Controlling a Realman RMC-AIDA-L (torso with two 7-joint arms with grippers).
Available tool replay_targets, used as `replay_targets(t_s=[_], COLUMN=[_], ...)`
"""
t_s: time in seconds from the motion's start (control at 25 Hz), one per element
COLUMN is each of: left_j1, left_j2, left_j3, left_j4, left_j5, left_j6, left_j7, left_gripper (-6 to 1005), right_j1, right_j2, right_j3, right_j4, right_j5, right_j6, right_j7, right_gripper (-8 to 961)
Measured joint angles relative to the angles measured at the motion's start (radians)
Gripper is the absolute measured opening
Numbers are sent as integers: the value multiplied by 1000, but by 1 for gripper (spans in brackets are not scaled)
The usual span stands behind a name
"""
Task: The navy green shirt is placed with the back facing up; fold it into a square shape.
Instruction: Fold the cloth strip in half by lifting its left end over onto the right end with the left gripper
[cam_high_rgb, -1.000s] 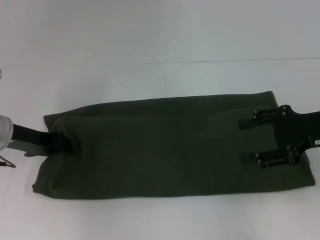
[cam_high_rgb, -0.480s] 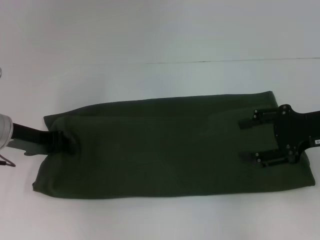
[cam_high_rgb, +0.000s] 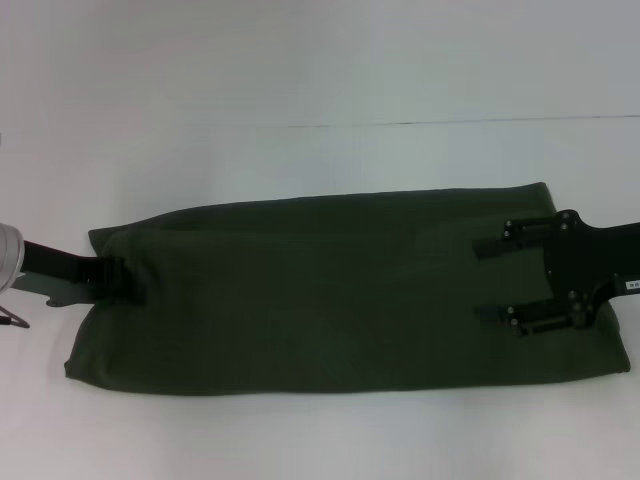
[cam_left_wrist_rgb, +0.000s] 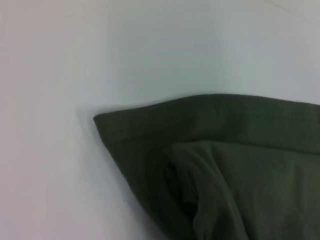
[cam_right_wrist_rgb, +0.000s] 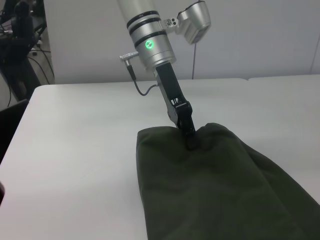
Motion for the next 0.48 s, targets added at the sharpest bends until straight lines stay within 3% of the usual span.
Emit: replay_targets(t_s=[0.08,0.48], left_j1=[0,-6], left_j2=[0,4], left_j3=[0,0], left_j4=[0,1], left_j5=[0,0], left_j6=[0,-2], left_j7=[1,7], left_gripper=[83,83], right_j1=[0,7], right_j2=[1,1], right_j3=[0,-1], right_j4=[0,0], right_j5=[0,0], right_j6=[0,2], right_j7=[-1,3], right_gripper=[795,794])
